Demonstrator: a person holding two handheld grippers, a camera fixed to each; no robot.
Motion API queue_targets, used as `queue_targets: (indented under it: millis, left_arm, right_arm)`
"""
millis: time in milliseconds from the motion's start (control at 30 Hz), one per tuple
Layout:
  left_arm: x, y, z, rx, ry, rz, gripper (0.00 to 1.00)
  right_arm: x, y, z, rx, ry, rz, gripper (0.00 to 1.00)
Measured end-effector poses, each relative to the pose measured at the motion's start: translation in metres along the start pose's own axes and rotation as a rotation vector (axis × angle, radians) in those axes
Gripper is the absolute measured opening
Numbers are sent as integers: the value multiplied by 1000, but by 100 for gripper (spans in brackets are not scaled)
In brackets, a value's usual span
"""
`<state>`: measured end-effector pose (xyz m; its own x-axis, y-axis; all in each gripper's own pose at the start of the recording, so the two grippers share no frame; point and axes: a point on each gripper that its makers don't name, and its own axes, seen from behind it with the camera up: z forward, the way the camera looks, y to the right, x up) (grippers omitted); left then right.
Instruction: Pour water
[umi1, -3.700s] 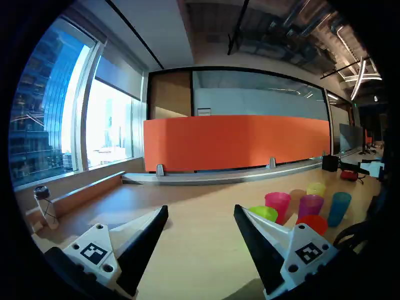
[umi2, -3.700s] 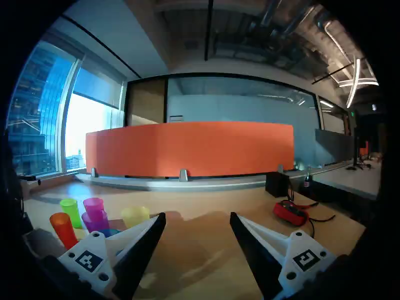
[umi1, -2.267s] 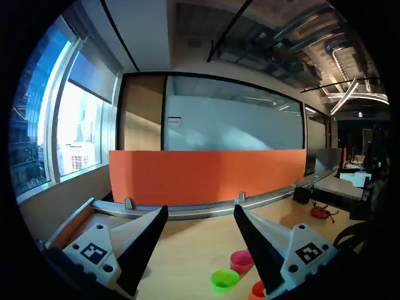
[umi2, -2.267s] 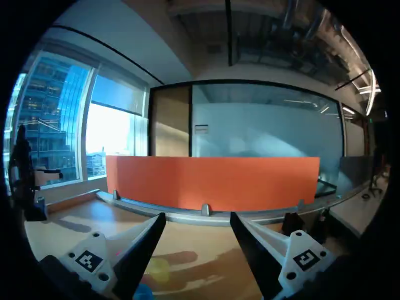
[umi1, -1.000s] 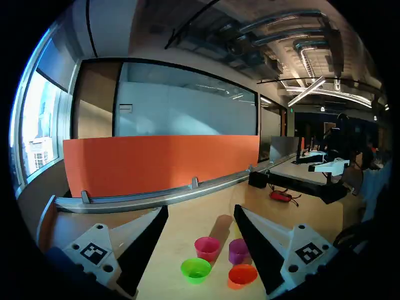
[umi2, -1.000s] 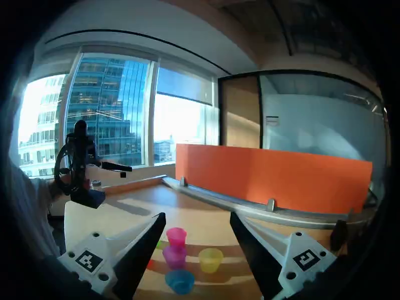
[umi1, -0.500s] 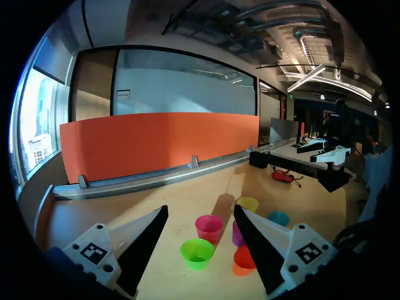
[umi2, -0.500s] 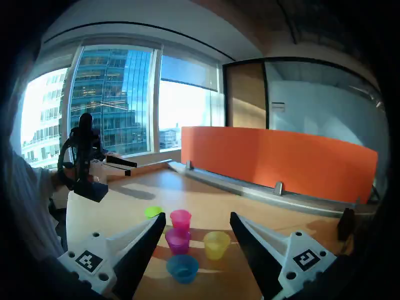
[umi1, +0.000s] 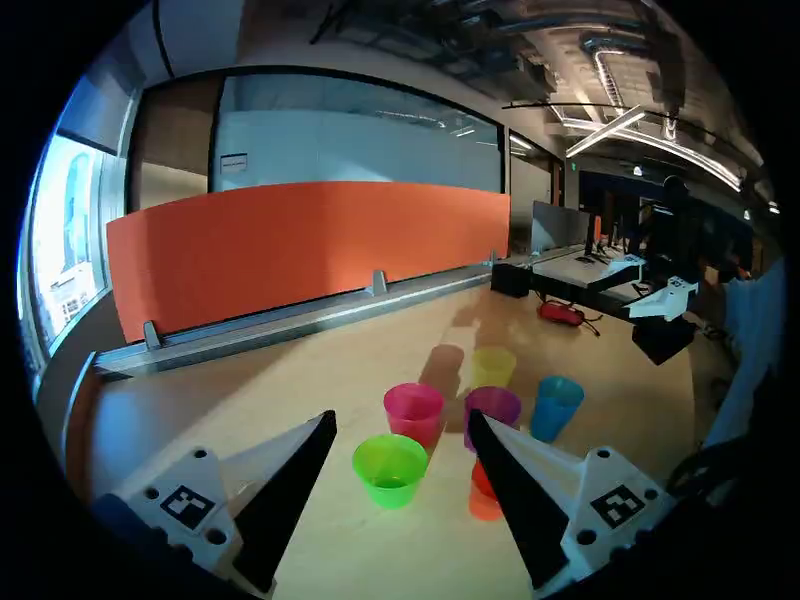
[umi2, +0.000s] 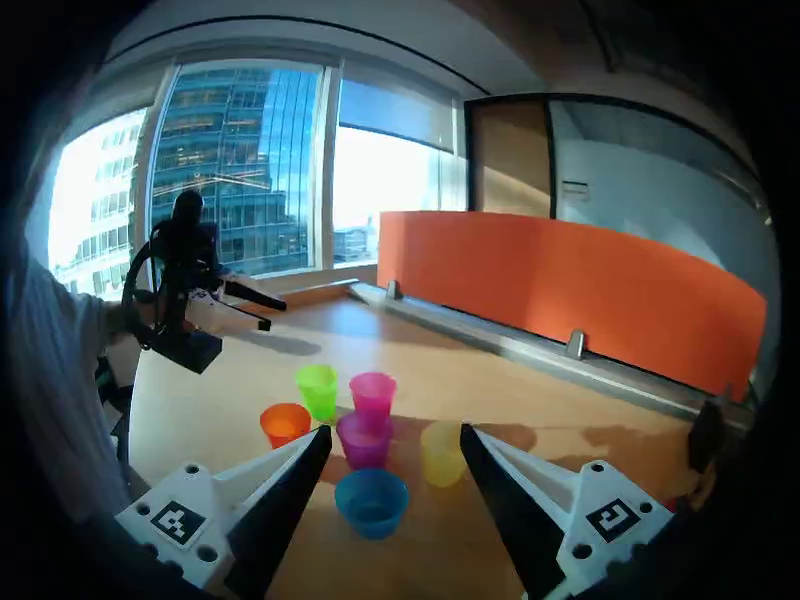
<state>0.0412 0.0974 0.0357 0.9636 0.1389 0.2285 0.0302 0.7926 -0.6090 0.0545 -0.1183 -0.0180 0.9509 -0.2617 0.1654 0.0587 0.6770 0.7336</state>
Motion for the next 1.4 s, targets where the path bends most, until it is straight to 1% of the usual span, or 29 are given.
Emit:
queue_targets:
  millis: [267, 467, 667, 767, 967, 1167, 1400]
  left_arm:
    - [-27, -4, 7, -20, -58, 3, 98]
    - [-50, -1, 13, -40, -113, 19, 98]
    - [-75, 3, 18, -57, -186, 40, 98]
    - [-86, 4, 20, -71, -212, 48, 98]
    - [-105, 3, 29, -86, -266, 54, 98]
    - [-118, -1, 41, -91, -306, 59, 98]
    - [-124, -8, 56, -97, -330, 57, 98]
  right_arm:
    - [-32, -12, 10, 45, -69, -37, 99]
    - [-56, -17, 18, 72, -119, -39, 99]
    - [-79, -18, 24, 87, -171, -44, 99]
    - [-90, -18, 26, 95, -195, -46, 99]
    - [-110, -15, 30, 100, -240, -43, 99]
    - [-125, -12, 35, 101, -268, -25, 99]
    - [-137, -12, 42, 111, -294, -25, 99]
